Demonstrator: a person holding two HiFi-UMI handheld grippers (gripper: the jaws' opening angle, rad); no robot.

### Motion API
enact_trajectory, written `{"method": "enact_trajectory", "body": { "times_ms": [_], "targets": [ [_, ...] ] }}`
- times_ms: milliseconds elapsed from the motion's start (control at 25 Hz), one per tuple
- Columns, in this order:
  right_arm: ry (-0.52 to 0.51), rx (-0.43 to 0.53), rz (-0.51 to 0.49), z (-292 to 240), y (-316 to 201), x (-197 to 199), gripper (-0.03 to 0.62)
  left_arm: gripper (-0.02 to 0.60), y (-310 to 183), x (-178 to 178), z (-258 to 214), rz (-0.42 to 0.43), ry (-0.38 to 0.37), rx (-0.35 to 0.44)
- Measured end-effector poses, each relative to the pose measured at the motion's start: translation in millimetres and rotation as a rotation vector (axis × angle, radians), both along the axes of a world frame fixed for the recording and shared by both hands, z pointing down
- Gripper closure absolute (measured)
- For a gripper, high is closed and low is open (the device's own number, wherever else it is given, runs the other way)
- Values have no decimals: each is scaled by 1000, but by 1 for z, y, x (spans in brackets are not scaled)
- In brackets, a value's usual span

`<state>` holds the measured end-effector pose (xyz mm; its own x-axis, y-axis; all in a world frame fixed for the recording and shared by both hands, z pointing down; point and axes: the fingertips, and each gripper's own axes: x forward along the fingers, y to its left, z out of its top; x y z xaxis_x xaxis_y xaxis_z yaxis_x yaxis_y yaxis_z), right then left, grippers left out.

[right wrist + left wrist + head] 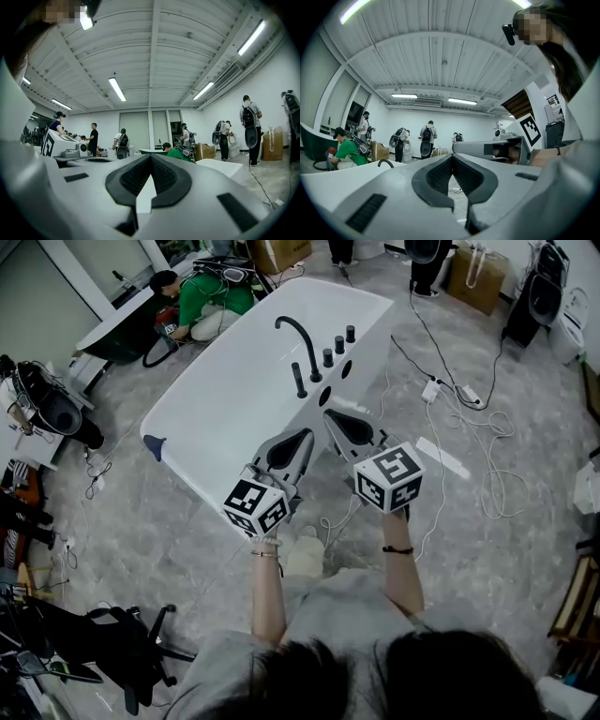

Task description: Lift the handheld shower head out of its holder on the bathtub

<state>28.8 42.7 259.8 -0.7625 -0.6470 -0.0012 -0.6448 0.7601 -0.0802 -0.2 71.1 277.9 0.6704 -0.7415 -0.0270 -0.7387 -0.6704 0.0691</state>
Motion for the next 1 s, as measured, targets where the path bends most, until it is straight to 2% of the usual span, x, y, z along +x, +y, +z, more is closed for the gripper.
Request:
{"method": "enact_trajectory", "body": {
  "times_ms": [520, 1000],
  "targets": [
    [30, -33, 5, 17, -59, -32, 595, 575, -61, -38, 12, -14, 29, -27],
    [50, -59, 85, 24, -117, -62, 595, 575, -126, -64, 18, 82, 38, -55]
  ]
}}
